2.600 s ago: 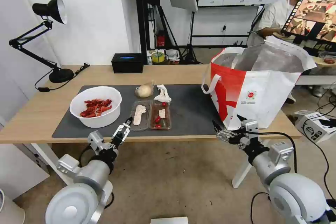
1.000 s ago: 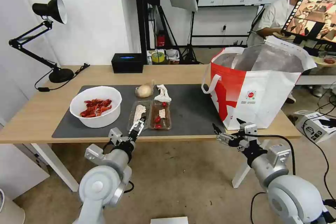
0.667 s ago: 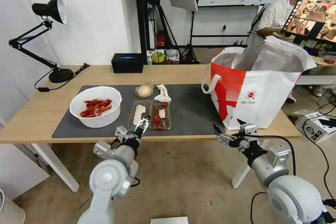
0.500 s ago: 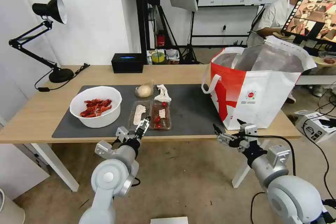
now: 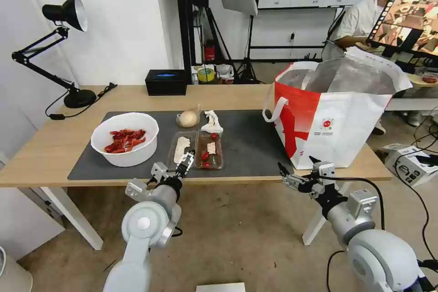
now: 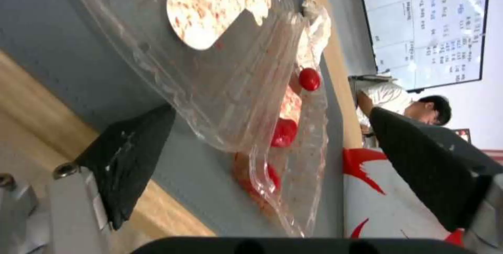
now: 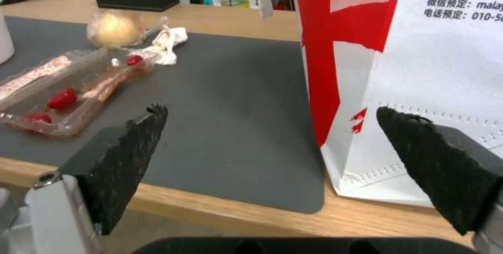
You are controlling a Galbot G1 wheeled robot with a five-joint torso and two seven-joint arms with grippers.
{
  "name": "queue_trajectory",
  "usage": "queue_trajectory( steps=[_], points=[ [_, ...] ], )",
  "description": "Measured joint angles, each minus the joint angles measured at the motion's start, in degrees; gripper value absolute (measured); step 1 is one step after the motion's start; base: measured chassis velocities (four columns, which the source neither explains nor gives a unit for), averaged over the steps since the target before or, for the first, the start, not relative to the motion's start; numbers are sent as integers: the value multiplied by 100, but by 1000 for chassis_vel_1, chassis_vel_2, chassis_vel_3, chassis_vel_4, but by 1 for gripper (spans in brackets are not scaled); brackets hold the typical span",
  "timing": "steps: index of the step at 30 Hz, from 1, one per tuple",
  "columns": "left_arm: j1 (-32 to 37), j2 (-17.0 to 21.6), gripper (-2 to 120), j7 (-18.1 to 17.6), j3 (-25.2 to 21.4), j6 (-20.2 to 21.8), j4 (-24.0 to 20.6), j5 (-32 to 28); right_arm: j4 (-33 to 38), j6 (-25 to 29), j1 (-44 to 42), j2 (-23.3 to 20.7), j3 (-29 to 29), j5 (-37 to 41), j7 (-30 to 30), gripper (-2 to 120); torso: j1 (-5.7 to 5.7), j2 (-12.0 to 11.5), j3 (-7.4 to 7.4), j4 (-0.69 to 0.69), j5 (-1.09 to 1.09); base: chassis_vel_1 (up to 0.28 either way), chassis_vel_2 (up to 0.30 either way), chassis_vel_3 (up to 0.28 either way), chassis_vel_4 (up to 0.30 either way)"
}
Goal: Pick up the trash from the table and place it into the takeout bag.
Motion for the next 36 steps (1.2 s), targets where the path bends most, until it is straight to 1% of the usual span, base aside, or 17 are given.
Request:
queue_trajectory(
  steps=[5, 7, 11, 17, 21, 30, 36],
  points=[
    [-18, 6, 100, 52, -25, -108, -8, 4, -7, 3, -2, 22, -16, -23, -1, 100, 1, 0, 1, 2, -1, 0, 0, 0, 0],
    [-15, 10, 100, 169, -35, -162, -71, 4, -10, 4, -4, 33, -35, -38, -4, 100, 1, 0, 1, 1, -1, 0, 0, 0, 0],
    [-2, 15, 100, 218, -43, -180, -111, 4, -11, 5, -7, 41, -43, -50, -5, 100, 1, 0, 1, 1, -1, 0, 0, 0, 0],
    [23, 55, 100, 423, -104, -335, -213, 5, -10, 13, -47, 55, -62, -84, -15, 100, 1, 0, 1, 1, 0, 0, 0, 0, 0],
    [-4, 98, 100, 542, -192, -464, -286, -153, 11, 13, -46, 37, -64, -86, -18, 100, 1, 0, 1, 1, -1, 0, 0, 0, 0],
    [-42, 167, 100, 698, -147, -473, -338, -276, 27, 14, -15, -10, -71, -83, -38, 100, 1, 0, 1, 1, 0, 0, 0, 0, 0],
    [-155, 173, 100, 729, -5, -468, -230, -288, 28, 13, 5, -56, -67, -73, -45, 100, 1, -1, 1, 1, 0, 0, 0, 0, 0]
  ],
)
